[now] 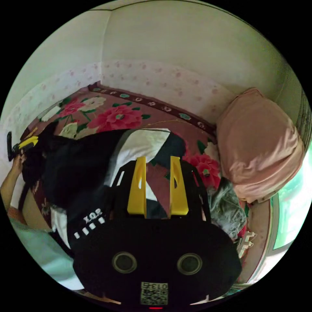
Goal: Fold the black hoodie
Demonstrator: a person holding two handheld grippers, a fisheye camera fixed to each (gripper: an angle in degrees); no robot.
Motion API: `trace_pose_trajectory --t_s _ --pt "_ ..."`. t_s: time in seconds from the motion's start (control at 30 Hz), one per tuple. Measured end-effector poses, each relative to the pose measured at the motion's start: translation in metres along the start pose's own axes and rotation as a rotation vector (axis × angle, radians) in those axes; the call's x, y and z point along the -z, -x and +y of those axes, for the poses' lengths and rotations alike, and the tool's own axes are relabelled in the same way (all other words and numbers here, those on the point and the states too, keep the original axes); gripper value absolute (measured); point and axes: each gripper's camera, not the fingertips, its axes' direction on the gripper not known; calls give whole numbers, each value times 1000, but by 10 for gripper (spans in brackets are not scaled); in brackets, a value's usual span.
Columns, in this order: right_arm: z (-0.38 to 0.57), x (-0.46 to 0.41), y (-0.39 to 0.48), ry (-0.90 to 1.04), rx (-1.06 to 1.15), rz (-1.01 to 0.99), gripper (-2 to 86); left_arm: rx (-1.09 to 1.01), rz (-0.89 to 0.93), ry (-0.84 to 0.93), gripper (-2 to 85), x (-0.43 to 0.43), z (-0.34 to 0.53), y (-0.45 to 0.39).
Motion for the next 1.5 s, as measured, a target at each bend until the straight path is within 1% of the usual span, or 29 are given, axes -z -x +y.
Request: trace_pose_trajectory --t_s 0.07,0.1,0.17,0.23,0.3,0.33,0.4,0.47,0.53,0.57,0.6,0.63,0.67,0.7,0.73,0.77,0.83,0.93,1.0,1.07,1.1,1.17,1.2,1.23,1.27,1.33,1.4,1.43,1.5 --pt "45 -21 14 -19 6 -35 115 78 -4 87 119 -23 47 17" --pt "81 -35 23 -21 8 -95 118 130 25 180 131 -41 79 27" --pt "140 -59 38 75 -7 -162 125 196 73 293 146 -62 128 32" --pt "227 -82 53 184 -140 -258 140 267 122 435 172 -87 186 27" --pt "291 -94 65 293 -256 -280 162 311 183 508 191 -103 222 16" --pt "331 -99 72 358 -371 -287 173 327 234 546 205 -113 240 6" --pt "383 -103 85 439 -504 -302 181 330 268 591 223 -129 259 -11" --pt "423 -108 93 487 -606 -260 184 359 338 606 230 -148 270 -24" --pt "456 -128 95 543 -699 -254 175 433 445 630 225 -182 278 -42" --pt "461 -135 94 548 -716 -254 172 453 468 636 222 -191 279 -47" --pt "467 -149 93 551 -728 -257 152 479 431 664 143 -206 280 -57" --pt "468 -165 93 582 -726 -257 114 433 313 721 84 -216 275 -64" --pt "468 -172 93 612 -726 -237 87 391 313 726 64 -222 272 -69" --pt "466 -181 89 674 -712 -167 51 401 410 738 41 -234 268 -73" --pt "461 -184 81 658 -708 -198 35 427 503 695 35 -236 260 -78" --pt "458 -180 75 627 -716 -198 33 410 542 659 33 -234 254 -83" --pt "440 -146 45 448 -696 -93 24 277 650 591 29 -219 225 -104" --pt "423 -89 8 256 -605 34 22 183 772 490 28 -184 199 -130" --pt "418 -62 -6 157 -514 121 26 107 794 471 31 -174 196 -155" --pt "420 -61 -16 166 -452 189 35 80 805 523 39 -186 209 -184" --pt "428 -76 -23 234 -444 204 45 94 815 593 46 -206 228 -201" --pt "453 -107 -34 336 -513 116 79 154 861 727 69 -243 263 -212" --pt "474 -119 -38 374 -599 -6 96 257 914 769 73 -256 283 -207" --pt "493 -120 -36 349 -672 -115 114 334 950 731 76 -256 297 -197" --pt "501 -117 -31 321 -689 -143 123 349 947 709 77 -253 303 -191" --pt "526 -110 9 285 -644 -196 172 300 831 657 94 -235 318 -168" --pt "541 -116 48 292 -607 -288 183 280 712 646 136 -230 330 -152" --pt "546 -124 78 307 -560 -371 182 336 684 647 151 -235 338 -141" --pt "548 -136 125 367 -421 -461 179 433 723 620 165 -248 343 -132"
